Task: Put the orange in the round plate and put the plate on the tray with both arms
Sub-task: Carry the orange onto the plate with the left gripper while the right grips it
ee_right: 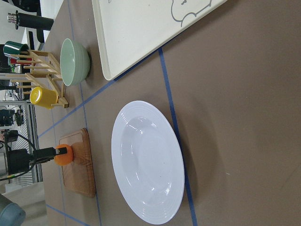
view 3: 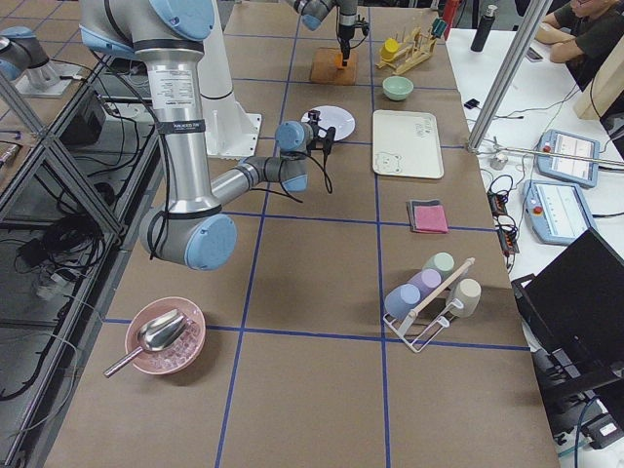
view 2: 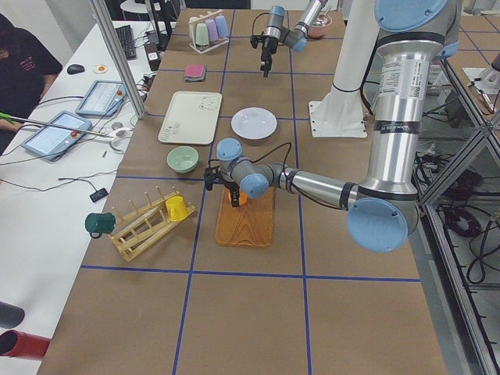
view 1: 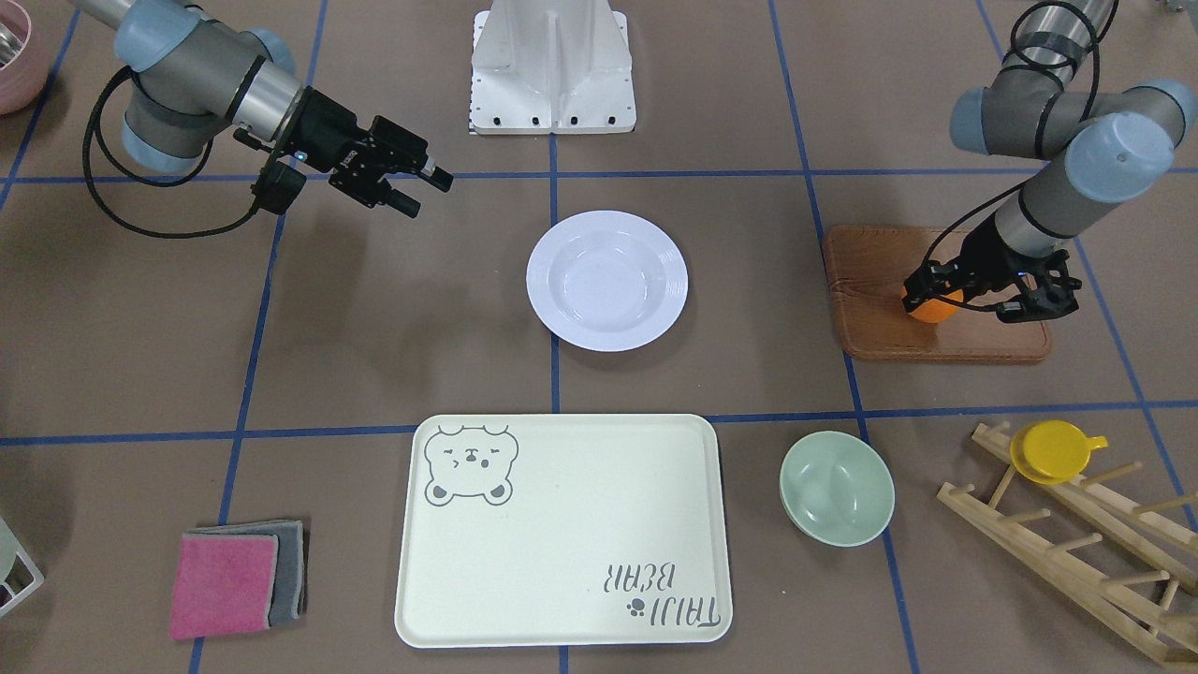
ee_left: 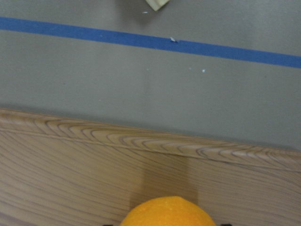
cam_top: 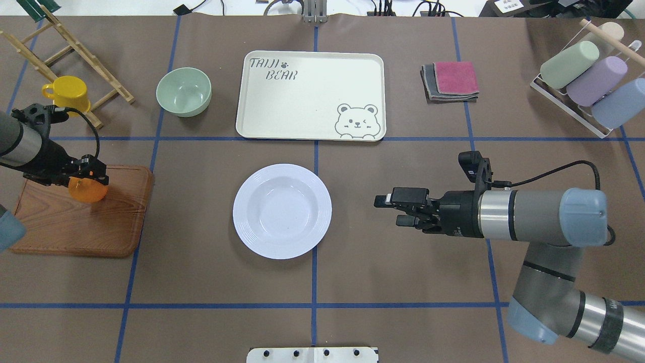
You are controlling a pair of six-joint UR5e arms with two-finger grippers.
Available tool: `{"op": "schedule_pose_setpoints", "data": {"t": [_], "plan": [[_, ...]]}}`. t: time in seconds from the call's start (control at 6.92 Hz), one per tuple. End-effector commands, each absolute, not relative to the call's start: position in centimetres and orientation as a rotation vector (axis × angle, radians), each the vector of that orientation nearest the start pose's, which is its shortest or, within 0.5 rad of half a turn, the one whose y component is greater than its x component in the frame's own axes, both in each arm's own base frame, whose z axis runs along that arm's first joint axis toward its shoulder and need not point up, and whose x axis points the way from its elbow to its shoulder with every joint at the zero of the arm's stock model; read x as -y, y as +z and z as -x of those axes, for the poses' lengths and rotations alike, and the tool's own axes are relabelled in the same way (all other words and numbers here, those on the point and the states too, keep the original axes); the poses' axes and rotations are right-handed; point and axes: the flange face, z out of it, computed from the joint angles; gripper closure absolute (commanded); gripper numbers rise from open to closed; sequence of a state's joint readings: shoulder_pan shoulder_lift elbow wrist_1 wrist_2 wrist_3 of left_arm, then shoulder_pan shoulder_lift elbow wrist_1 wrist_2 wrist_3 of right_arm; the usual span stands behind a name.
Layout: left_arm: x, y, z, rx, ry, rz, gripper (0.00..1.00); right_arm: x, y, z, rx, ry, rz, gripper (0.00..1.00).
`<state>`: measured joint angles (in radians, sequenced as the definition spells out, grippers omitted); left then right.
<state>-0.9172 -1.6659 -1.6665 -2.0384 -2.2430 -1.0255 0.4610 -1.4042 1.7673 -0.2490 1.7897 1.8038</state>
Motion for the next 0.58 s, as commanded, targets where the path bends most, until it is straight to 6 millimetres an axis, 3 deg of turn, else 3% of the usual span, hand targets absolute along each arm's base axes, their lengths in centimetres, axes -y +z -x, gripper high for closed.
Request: {"op": "schedule_pose_setpoints", "data": {"t": [0.0, 0.14, 0.29, 0.43], "plan": [[51.6, 40.1, -30.9, -0.939, -0.234, 0.101, 0.25, 31.6, 32.6, 47.0, 1.699, 0.38, -0.056, 0.0], [51.4, 35.4, -34.0, -0.944, -0.245, 0.131, 0.25, 31.8, 32.8, 48.8, 1.689, 0.391, -0.066, 0.0], [50.3, 30.2, -39.0, -0.935, -0.261, 0.147, 0.25, 32.3, 32.0, 50.8, 1.694, 0.41, -0.083, 0.0], [49.3, 26.6, -42.1, -0.919, -0.266, 0.136, 0.25, 32.8, 32.1, 51.6, 1.688, 0.418, -0.093, 0.0]]}}
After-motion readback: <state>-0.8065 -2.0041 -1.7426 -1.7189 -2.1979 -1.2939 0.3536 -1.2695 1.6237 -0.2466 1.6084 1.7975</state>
